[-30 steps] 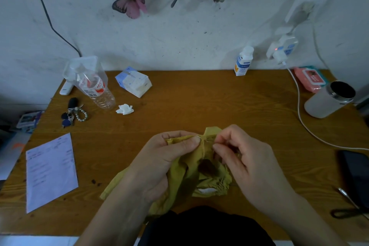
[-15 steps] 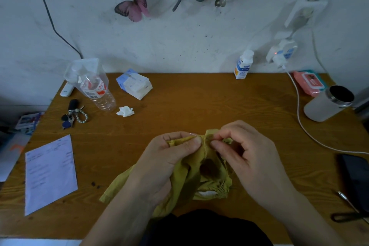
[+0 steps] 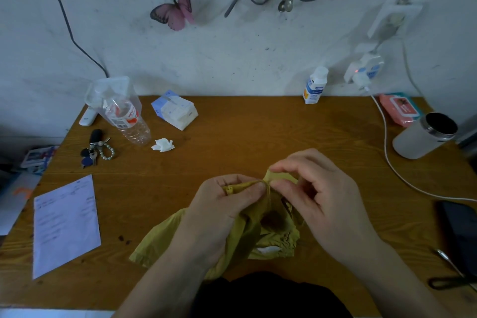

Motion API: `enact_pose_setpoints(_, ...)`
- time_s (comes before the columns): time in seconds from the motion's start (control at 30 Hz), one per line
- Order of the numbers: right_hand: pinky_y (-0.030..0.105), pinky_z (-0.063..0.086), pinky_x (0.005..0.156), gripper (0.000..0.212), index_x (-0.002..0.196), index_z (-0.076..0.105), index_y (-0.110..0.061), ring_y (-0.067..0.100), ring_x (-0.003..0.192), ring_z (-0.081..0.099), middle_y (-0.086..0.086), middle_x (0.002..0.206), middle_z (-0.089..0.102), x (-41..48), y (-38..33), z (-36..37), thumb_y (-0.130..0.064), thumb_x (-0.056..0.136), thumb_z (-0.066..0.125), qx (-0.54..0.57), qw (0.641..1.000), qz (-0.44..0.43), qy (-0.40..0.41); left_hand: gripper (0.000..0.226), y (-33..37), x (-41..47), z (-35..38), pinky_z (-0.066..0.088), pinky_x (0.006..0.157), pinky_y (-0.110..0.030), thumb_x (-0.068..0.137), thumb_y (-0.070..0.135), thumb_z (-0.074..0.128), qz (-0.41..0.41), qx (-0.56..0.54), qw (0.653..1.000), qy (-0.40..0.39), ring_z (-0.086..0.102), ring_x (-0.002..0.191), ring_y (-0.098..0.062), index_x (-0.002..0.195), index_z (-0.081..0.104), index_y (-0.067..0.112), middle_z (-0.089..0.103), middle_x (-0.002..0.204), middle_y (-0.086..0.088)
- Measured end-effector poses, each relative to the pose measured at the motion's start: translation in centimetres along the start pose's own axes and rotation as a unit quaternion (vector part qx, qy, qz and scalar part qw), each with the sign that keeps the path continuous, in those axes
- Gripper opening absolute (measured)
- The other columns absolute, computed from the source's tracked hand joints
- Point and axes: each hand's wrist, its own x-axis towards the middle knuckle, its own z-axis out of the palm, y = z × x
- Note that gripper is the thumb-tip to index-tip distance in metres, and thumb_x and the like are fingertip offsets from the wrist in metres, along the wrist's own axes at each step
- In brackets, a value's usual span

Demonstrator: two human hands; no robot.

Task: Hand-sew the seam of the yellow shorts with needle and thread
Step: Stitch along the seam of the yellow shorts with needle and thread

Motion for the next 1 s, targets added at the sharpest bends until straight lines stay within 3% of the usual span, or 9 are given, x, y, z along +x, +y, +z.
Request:
enact_pose_setpoints(0.13,0.017,0.047,0.062,0.023,0.084,0.067,-0.014,0.002,0.074,0.054,-0.004,0.085,0.061,0.0,-0.2,1.1,-0.029,0.089,0.051,-0.013,0.998,-0.061,0.028,0.011,-0.2,0.0,0.5,0.056,0.061,-0.024,0.069,0.024,0.068,0.015,0.055,0.998,-0.002,0.071,0.069,-0.023,0.07,0.075,0.015,0.073,0.074,-0.011)
enact_pose_setpoints(0.3,0.013,0.047,0.066,0.019,0.079,0.068,-0.004,0.003,0.077,0.055,0.003,0.081,0.063,-0.6,0.1,2.6,-0.014,0.088,0.056,0.024,0.984,-0.098,0.15,0.012,-0.4,0.3,0.9,0.054,0.057,-0.02,0.07,0.025,0.068,0.019,0.061,0.998,0.018,0.071,0.064,-0.019,0.065,0.074,0.016,0.072,0.068,-0.007)
enact_pose_setpoints(0.43,0.014,0.049,0.066,0.026,0.082,0.069,-0.006,0.003,0.078,0.056,0.003,0.081,0.065,-0.2,0.8,3.4,-0.024,0.09,0.052,0.011,0.988,-0.07,0.136,0.018,-0.5,0.6,0.8,0.055,0.059,-0.024,0.085,0.013,0.064,0.03,0.059,0.996,0.055,0.071,0.069,-0.024,0.071,0.075,0.012,0.073,0.072,-0.012)
enact_pose_setpoints(0.57,0.018,0.042,0.057,0.024,0.078,0.063,-0.008,0.008,0.069,0.052,0.002,0.075,0.062,0.1,1.3,4.5,-0.016,0.091,0.044,-0.057,0.988,-0.076,0.123,0.023,-0.6,0.7,1.2,0.055,0.057,-0.022,0.087,0.009,0.061,0.011,0.068,0.996,0.055,0.07,0.064,-0.02,0.068,0.075,0.011,0.071,0.068,-0.01)
enact_pose_setpoints(0.73,0.017,0.033,0.06,0.021,0.069,0.059,-0.005,0.009,0.068,0.043,0.006,0.069,0.06,0.2,2.0,5.3,-0.005,0.085,0.045,-0.03,0.979,-0.129,0.153,0.017,-0.3,1.0,1.5,0.053,0.047,-0.023,0.087,-0.006,0.053,-0.111,-0.123,0.986,0.019,0.064,0.049,-0.019,0.076,0.066,-0.005,0.063,0.056,-0.014)
enact_pose_setpoints(0.83,0.018,0.033,0.061,0.02,0.068,0.059,-0.004,0.01,0.069,0.044,0.007,0.068,0.06,0.3,2.2,5.7,-0.003,0.084,0.046,-0.013,0.974,-0.153,0.164,0.025,-0.2,1.3,1.3,0.053,0.044,-0.023,0.087,-0.006,0.05,-0.158,-0.172,0.972,-0.007,0.062,0.044,-0.02,0.067,0.066,-0.005,0.062,0.055,-0.014)
enact_pose_setpoints(0.9,0.016,0.034,0.064,0.018,0.072,0.059,-0.005,0.009,0.071,0.046,0.006,0.071,0.061,0.5,2.2,5.9,-0.005,0.087,0.048,0.009,0.974,-0.146,0.175,0.032,-0.3,1.3,1.1,0.053,0.044,-0.023,0.087,-0.006,0.049,-0.165,-0.191,0.968,-0.011,0.063,0.044,-0.02,0.062,0.068,-0.004,0.062,0.054,-0.014)
enact_pose_setpoints(1.0,0.017,0.039,0.067,0.02,0.078,0.062,-0.005,0.006,0.077,0.048,0.003,0.076,0.062,0.7,2.3,6.0,-0.015,0.091,0.05,0.014,0.981,-0.104,0.166,0.018,-0.5,1.5,0.9,0.055,0.05,-0.027,0.087,-0.005,0.053,-0.106,-0.183,0.977,0.02,0.067,0.055,-0.024,0.077,0.068,-0.006,0.066,0.062,-0.017)
